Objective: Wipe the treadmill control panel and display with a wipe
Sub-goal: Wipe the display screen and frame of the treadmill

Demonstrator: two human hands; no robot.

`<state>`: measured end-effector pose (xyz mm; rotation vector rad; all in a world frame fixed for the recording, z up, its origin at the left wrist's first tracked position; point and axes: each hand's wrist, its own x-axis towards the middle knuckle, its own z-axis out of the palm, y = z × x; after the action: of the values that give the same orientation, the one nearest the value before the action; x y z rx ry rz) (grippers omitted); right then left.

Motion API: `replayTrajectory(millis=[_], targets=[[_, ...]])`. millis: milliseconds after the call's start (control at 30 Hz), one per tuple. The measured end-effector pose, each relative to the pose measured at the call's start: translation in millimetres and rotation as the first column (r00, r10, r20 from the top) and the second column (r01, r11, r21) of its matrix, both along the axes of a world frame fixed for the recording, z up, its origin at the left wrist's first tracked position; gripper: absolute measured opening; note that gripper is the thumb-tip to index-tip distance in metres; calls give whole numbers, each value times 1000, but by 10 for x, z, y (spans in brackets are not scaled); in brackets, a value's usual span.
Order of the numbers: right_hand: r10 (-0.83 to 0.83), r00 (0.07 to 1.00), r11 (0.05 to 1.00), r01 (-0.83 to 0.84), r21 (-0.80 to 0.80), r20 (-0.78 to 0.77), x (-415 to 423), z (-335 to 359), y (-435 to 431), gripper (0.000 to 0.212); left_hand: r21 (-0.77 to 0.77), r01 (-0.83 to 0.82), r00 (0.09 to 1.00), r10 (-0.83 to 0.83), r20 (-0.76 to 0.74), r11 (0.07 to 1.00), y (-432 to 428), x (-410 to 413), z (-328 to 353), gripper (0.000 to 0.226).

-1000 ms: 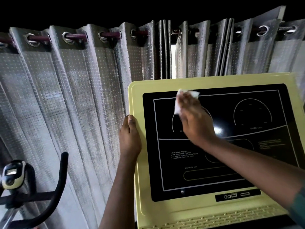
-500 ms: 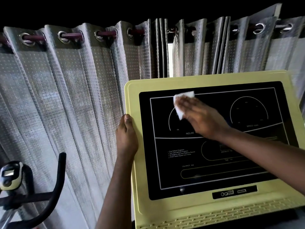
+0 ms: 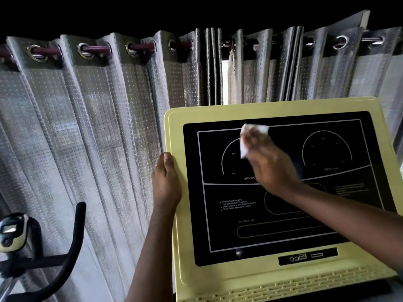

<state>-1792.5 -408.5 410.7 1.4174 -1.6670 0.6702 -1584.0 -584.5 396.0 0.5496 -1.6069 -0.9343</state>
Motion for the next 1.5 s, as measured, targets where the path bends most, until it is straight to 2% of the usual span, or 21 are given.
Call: replayTrajectory(millis=[67, 100, 133, 233, 267, 367, 433, 533, 600, 700, 733, 767, 867, 933, 1033, 1067, 1167, 1233, 1333, 1400, 1500], targets=[[127, 972, 972, -83, 219, -197, -24, -92, 87, 50, 6, -6, 1000, 5, 7, 1000, -9, -9, -3, 50], [135, 960, 971, -78, 227, -245, -108, -14, 133, 50, 7, -8, 1000, 7, 11, 1000, -12, -16, -7, 49], [94, 969, 983, -54, 176, -228, -185, 90, 163, 50, 5, -12, 1000, 12, 19, 1000, -14, -19, -13, 47], [-102, 988, 991, 110, -70, 117, -265, 263, 199, 51, 3, -27, 999, 27, 29, 1000, -12, -16, -14, 41], [-98, 987, 991, 108, -75, 129, -209, 198, 183, 50, 4, -32, 999, 32, 31, 999, -11, -15, -15, 40], [116, 982, 971, -81, 225, -148, -117, -82, 208, 49, 3, -54, 997, 53, 46, 999, -13, -10, -11, 38], [131, 964, 968, -74, 240, -230, -262, 52, 295, 49, 3, -65, 996, 65, 55, 998, 11, -19, -11, 34], [-93, 991, 994, 97, -40, 98, -394, 281, 342, 50, -10, -77, 996, 78, 44, 997, 16, -20, 8, 34], [-79, 992, 996, 83, -34, 101, -311, 164, 315, 49, -15, -85, 996, 86, 30, 996, 31, -22, 13, 38], [172, 963, 947, -103, 303, -208, -298, -75, 404, 50, -65, -222, 970, 227, 83, 973, 65, -16, 38, 36], [177, 951, 946, -94, 309, -253, -384, -4, 462, 50, -75, -308, 943, 315, 105, 948, 82, -28, 66, 31], [126, 964, 966, -65, 250, -236, -473, 88, 488, 50, -70, -380, 916, 386, 107, 922, 102, -33, 121, 28], [-73, 996, 997, 73, 0, 60, -644, 261, 531, 51, -188, -512, 853, 522, 2, 838, 201, -124, 417, 43], [-14, 1000, 998, 14, 62, -10, -608, 83, 504, 52, -305, -545, 828, 559, -48, 781, 272, -271, 690, 45], [189, 954, 932, -99, 347, -234, -759, -4, 608, 53, -562, -430, 833, 551, 55, 706, 301, -612, 1082, 41], [165, 963, 947, -95, 306, -213, -861, 96, 635, 52, -643, -342, 833, 538, 130, 685, 300, -763, 1180, 39], [-19, 996, 1000, 17, 24, 92, -1041, 358, 653, 52, -751, -131, 757, 555, 346, 647, 296, -1162, 1346, 42], [-17, 996, 999, 13, 43, 85, -946, 224, 636, 55, -764, -178, 678, 640, 362, 620, 327, -1311, 1338, 49], [195, 970, 940, -143, 310, -145, -993, 62, 780, 53, -769, -278, 658, 697, 285, 576, 366, -1367, 1270, 51], [139, 984, 969, -112, 221, -111, -1184, 282, 843, 52, -770, -284, 658, 700, 276, 571, 353, -1364, 1257, 51], [-15, 995, 1000, 13, 20, 100, -1310, 448, 867, 52, -765, -292, 654, 704, 278, 574, 363, -1374, 1269, 50]])
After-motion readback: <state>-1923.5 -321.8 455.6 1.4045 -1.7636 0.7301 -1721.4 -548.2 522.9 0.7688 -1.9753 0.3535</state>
